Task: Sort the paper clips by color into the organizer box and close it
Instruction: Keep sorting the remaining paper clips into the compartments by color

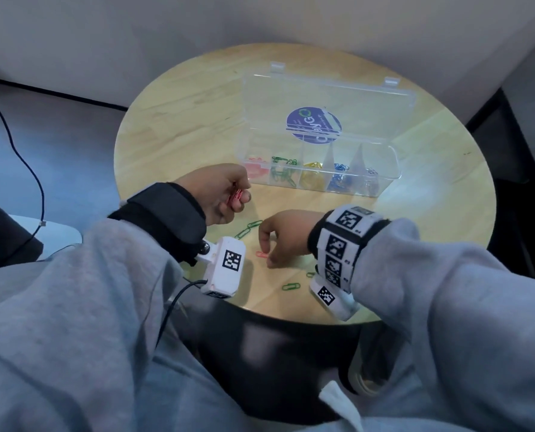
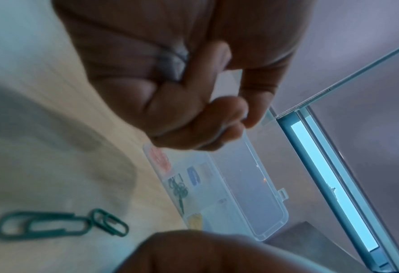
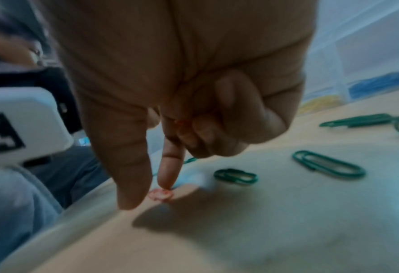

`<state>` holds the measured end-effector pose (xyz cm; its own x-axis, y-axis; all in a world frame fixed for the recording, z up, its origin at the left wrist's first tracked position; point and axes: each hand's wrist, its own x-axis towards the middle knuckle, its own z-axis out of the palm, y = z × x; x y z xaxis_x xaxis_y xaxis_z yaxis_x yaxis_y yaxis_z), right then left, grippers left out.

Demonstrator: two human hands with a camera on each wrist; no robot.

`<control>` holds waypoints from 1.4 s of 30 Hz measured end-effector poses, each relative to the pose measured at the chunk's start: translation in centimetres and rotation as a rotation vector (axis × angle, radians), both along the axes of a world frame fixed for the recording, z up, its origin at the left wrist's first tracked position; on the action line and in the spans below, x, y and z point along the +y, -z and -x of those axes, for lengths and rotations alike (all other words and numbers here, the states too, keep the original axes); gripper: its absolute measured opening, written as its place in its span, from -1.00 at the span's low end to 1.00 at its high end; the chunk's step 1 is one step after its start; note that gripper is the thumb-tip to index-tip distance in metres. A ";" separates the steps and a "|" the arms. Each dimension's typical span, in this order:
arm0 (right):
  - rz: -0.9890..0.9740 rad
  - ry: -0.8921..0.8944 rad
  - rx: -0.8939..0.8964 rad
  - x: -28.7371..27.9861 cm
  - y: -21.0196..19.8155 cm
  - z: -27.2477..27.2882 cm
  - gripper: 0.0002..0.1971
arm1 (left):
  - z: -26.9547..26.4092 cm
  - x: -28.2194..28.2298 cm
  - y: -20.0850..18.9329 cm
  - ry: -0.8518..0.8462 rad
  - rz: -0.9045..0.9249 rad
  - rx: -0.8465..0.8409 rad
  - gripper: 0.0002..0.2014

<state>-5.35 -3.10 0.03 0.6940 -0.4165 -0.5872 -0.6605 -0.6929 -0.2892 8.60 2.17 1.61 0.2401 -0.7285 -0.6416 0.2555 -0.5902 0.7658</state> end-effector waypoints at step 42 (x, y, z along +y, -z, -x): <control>-1.141 1.118 -0.819 -9.5 -4.9 -3.1 -0.41 | -3.2 -5.5 -2.1 -0.409 0.307 0.396 -0.35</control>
<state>-2.29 -12.58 4.91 0.6284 -0.5209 -0.5777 -0.0856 0.6919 -0.7169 11.80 -3.32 3.66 0.3250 -0.7925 -0.5160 0.7117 -0.1544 0.6854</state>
